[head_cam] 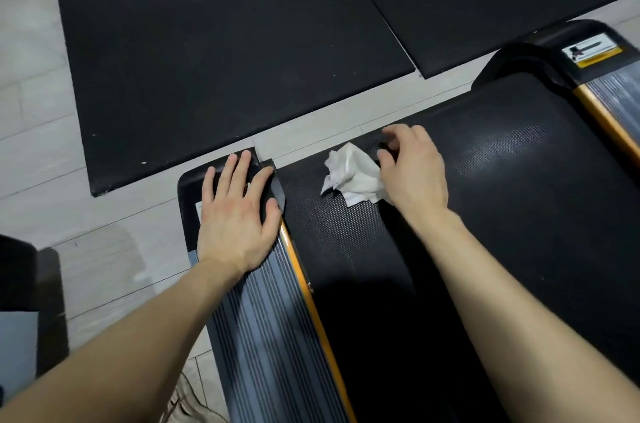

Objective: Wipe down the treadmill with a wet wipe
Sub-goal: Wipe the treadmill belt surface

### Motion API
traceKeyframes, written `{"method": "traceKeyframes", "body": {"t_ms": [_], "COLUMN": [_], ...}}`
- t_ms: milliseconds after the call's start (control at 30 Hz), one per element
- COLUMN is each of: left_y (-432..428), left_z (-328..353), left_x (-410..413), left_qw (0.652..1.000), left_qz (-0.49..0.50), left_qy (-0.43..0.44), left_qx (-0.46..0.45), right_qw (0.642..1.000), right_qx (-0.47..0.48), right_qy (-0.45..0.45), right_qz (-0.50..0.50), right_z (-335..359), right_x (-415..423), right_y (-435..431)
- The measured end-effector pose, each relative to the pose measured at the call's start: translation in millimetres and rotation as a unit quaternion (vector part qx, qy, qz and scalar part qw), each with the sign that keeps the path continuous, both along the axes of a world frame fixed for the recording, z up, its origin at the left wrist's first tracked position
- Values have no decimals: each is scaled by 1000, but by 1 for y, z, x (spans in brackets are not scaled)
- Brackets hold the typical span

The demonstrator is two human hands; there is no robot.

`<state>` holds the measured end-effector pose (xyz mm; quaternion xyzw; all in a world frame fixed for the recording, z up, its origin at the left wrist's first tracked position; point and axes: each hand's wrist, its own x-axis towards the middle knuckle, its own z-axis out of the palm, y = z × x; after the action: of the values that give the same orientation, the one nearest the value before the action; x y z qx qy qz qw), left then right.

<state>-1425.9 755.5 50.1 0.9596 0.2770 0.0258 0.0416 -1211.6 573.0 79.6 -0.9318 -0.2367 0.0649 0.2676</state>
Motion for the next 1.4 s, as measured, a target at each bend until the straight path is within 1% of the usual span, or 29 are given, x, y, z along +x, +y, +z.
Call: {"method": "traceKeyframes", "body": {"t_ms": [67,100,167,233,267,367,400,433,500,533,567,600,633,700,733,767,800,833,900,933,967,1033,1067,1100,1200,1233,1267,1300,1400], "left_y": [0,0,0,-1,-1,-1,-1,-1,-1,0,0,0,0,0,0,-1,-1,-1,0,0,0,1,1,0,-1,0,0,0,0], "left_z": [1,1,0,0,0,1,1,1,0,0,0,-1,-1,0,1,1,1,1,1,1,-1,-2,-1,0,1,1,0,0,0], "left_x": [0,0,0,0,0,0,1,1,0,-1,-1,-1,-1,0,0,1,1,1,0,-1,-2,0,0,0,1,1,0,0,0], "left_qw": [1000,1000,1000,1000,1000,1000,1000,1000,1000,1000,1000,1000,1000,1000,1000,1000,1000,1000,1000,1000,1000,1000,1000,1000,1000,1000,1000,1000,1000], "left_qz": [-2,0,1,1,0,-1,-2,-3,-4,-6,-7,-7,-7,-5,-4,-6,-7,-8,-10,-11,-12,-14,-13,-10,-9,-10,-9,-9,-7], "left_qy": [0,-2,0,1,1,0,1,3,5,3,0,-2,-4,-3,0,3,6,7,6,6,6,2,1,0,2,1,0,-1,-4], "left_qx": [-3,-3,-1,-1,-1,-4,-4,-4,-2,-2,-3,-3,-3,-1,-1,-1,0,0,0,3,6,4,2,1,0,-1,-1,0,-2], "right_qw": [995,992,983,978,981,992,991,985,957,939,929,934,952,982,988,993,996,996,978,959,943,924,919,922,970,979,983,980,957], "right_qx": [75,83,59,3,-10,-11,-9,-3,-6,-21,-27,-42,-61,-104,-107,-85,-54,-23,-3,-6,1,11,1,-14,-44,-52,-59,-60,-58], "right_qy": [-49,-67,-69,-49,-48,-62,-66,-71,-57,-48,-58,-75,-88,-109,-98,-84,-71,-54,-34,-52,-81,-128,-161,-166,-119,-97,-91,-101,-147], "right_qz": [35,70,159,203,190,113,117,155,284,340,366,347,288,117,51,23,26,65,206,280,323,359,360,349,209,170,151,157,241], "right_z": [1,0,-9,-22,-26,-31,-32,-32,-34,-33,-32,-32,-30,-29,-27,-28,-27,-26,-30,-36,-42,-49,-50,-52,-44,-39,-34,-30,-20], "right_x": [-10,-17,-30,-36,-36,-42,-51,-64,-94,-99,-89,-68,-41,22,44,53,45,23,-42,-73,-91,-81,-67,-50,-1,8,9,6,-18], "right_y": [-9,-14,-20,-16,-11,8,13,18,25,24,23,21,16,-2,-14,-22,-18,-5,28,41,50,47,36,23,-11,-17,-21,-24,-34]}}
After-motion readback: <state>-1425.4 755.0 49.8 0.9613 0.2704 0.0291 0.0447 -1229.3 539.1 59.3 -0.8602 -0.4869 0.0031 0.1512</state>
